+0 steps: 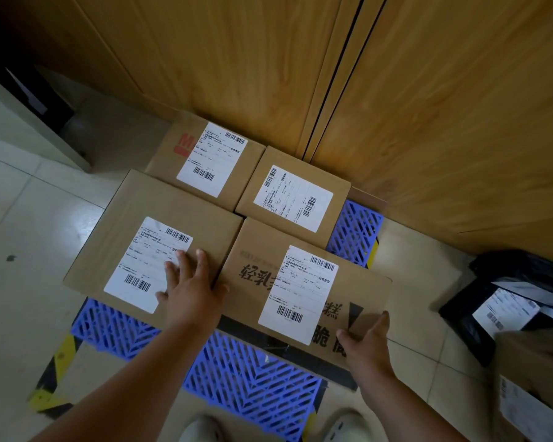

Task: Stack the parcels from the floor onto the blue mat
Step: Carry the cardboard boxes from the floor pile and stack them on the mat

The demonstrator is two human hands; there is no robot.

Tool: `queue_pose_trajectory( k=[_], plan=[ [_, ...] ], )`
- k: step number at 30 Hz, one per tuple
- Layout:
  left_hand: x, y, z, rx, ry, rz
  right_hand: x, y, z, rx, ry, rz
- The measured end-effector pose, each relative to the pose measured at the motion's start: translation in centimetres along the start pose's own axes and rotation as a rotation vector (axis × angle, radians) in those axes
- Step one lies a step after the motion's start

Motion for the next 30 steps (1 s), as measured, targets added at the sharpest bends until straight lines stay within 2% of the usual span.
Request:
queue_pose_trajectory(
  k=[5,7,10,13,15,18,30],
  plan=[
    [0.5,0.2,-0.4,-0.021,0.031,0.032,0.2,0.5,-0.4,-0.010,0.060,-0.004],
    [1.2,0.6,-1.4,-0.018,0.048,0.106,0.5,1.2,-1.4,0.043,0.206,0.068],
    [1.6,1.2,-4.4,0.105,0.033,0.149,0.1,2.3,-3.7,0.339,0.626,0.161],
    [1.3,1.5,-6.6,0.188,0.077,0.083,-2.3,2.8,-5.1,0.574,0.899,0.110],
    [0.8,1.5,-7.2,0.166,0.124,0.026,-4.0,2.8,-5.6,0.573,0.988,0.053],
    [0.4,1.4,-7.7,0.119,0.195,0.035,-5.3,2.6,-5.9,0.493,1.022,-0.005],
    [0.3,1.1,-7.5,0.109,0.184,0.062,-5.9,2.5,-6.0,0.449,1.028,-0.015]
  ],
)
Point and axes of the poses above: each hand's wrist, its own y-axis away from the middle knuckle, its own x-axis out of the back of the hand, z = x × y, the point moved 4 cm from there along -y, towards the middle knuckle, and after that the axes turned 2 degrees about -y, right-handed, at the moved point
